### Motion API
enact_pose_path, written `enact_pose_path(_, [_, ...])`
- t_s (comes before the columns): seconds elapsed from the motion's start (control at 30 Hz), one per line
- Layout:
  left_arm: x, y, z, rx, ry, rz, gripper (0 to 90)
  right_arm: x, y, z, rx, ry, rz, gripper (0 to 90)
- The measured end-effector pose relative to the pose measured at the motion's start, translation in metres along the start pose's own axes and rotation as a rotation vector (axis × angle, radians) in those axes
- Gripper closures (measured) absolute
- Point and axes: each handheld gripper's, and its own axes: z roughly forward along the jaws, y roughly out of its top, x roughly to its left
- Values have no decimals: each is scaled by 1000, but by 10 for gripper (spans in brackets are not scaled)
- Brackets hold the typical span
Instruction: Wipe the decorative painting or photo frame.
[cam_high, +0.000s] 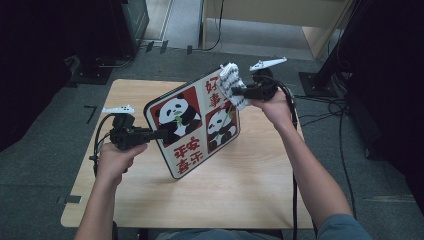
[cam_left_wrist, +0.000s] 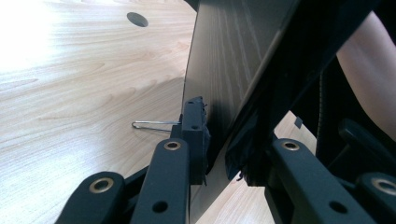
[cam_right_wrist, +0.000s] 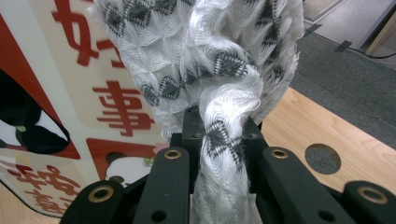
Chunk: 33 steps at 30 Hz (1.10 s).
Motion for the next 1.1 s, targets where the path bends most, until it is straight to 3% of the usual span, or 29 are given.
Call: enact_pose_path(1.1, [1, 1, 0, 5, -4, -21, 756, -6, -39, 12, 14, 23, 36, 795])
